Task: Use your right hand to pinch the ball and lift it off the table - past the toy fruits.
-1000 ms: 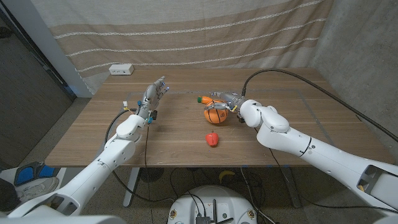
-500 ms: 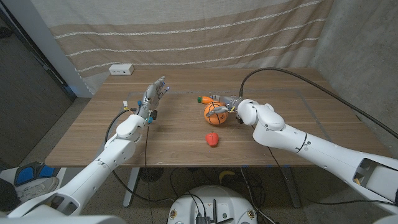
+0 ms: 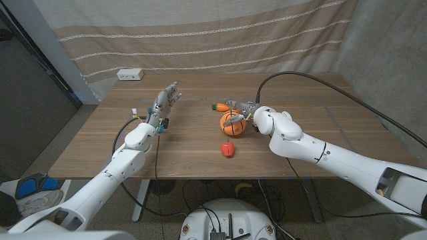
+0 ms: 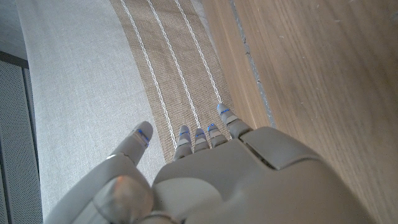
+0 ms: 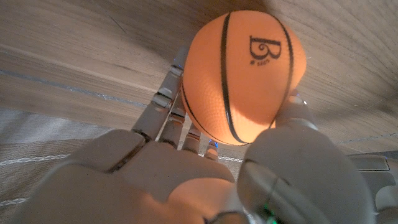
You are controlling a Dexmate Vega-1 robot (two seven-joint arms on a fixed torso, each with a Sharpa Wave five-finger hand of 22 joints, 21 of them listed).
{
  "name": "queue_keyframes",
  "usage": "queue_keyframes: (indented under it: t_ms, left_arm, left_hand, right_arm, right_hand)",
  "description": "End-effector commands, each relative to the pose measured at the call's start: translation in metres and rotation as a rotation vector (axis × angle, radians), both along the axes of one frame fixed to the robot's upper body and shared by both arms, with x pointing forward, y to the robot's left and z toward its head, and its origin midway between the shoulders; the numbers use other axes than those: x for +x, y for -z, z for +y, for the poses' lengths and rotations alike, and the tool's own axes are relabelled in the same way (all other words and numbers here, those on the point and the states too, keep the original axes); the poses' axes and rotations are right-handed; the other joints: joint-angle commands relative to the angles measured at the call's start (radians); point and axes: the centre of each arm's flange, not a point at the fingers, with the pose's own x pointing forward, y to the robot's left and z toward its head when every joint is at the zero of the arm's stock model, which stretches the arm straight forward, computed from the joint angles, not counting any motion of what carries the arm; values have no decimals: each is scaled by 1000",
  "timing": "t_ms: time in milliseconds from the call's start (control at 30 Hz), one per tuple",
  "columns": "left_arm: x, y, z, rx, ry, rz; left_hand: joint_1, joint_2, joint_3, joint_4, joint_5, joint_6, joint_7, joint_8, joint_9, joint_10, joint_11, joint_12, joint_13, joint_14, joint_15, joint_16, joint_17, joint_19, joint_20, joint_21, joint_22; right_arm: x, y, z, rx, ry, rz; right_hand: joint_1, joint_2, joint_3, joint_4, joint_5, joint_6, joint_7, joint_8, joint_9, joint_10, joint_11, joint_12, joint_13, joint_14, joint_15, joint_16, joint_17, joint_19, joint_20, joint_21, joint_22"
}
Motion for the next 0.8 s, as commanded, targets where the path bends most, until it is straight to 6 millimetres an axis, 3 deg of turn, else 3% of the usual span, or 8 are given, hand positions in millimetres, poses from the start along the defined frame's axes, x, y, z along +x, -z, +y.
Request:
queue_keyframes:
  t_ms: [33,133,167,267,300,467,800]
  left_arm:
    - [-3,0,0,2,-3,-9]
    - [-4,0,0,2,-3,-10]
    - [-4,0,0,1,-3,-10]
    - [-5,0,0,0,-4,-11]
    - [-5,-1,0,-1,-5,-11]
    - [-6,0,-1,-1,-3,-12]
    - [-9,1,-2,-2,-5,-15]
  left_hand:
    - [-10,49,3,-6,-4,8,1,5,1,3,1,6,5,1,0,6,2,5,0,-3,5]
    - [-10,49,4,-7,-4,8,1,4,1,3,1,6,5,1,0,5,2,5,-1,-3,5]
    - [-10,49,4,-7,-4,8,1,4,1,3,0,6,5,0,0,5,2,5,-1,-3,5]
    - [-10,49,4,-7,-4,9,0,4,1,4,1,6,5,1,0,6,2,5,-1,-3,5]
    - [-10,49,4,-7,-4,8,0,4,1,4,1,6,5,1,0,6,2,5,-1,-3,5]
    - [-11,49,4,-6,-4,9,1,4,1,3,0,6,5,1,0,6,2,5,-1,-3,5]
    - [-13,49,5,-5,-3,10,1,4,1,3,0,5,5,1,1,6,2,5,-2,-4,5]
  right_arm:
    - [3,3,-6,79,-61,-23]
    - [1,2,-8,112,-96,-66]
    - [1,2,-10,122,-112,-80]
    - [-2,3,-12,146,-148,-133]
    - [-2,3,-13,154,-159,-149]
    - [-4,4,-15,166,-177,-184]
    - [-10,4,-18,171,-195,-229]
  right_hand:
    - [426,354,60,-38,-4,238,-1,42,3,94,9,62,63,348,-336,-56,90,-92,-120,219,87]
    - [415,353,71,-38,-2,518,2,84,-1,166,26,91,105,374,-333,-95,156,-141,-120,348,77]
    - [413,350,74,-39,-1,584,25,98,-2,204,32,103,113,378,-335,-101,170,-148,-121,370,69]
    - [409,349,88,-40,-3,841,179,157,-4,312,56,130,138,386,-336,-119,208,-171,-121,426,31]
    - [408,352,91,-40,-3,877,193,161,-4,347,50,140,145,384,-336,-122,215,-174,-121,436,23]
    - [399,337,86,-39,1,954,196,163,-5,465,60,179,176,383,-337,-131,233,-188,-120,467,-3]
    - [393,323,76,-36,9,992,202,166,-3,487,52,186,197,389,-337,-132,242,-195,-118,482,-19]
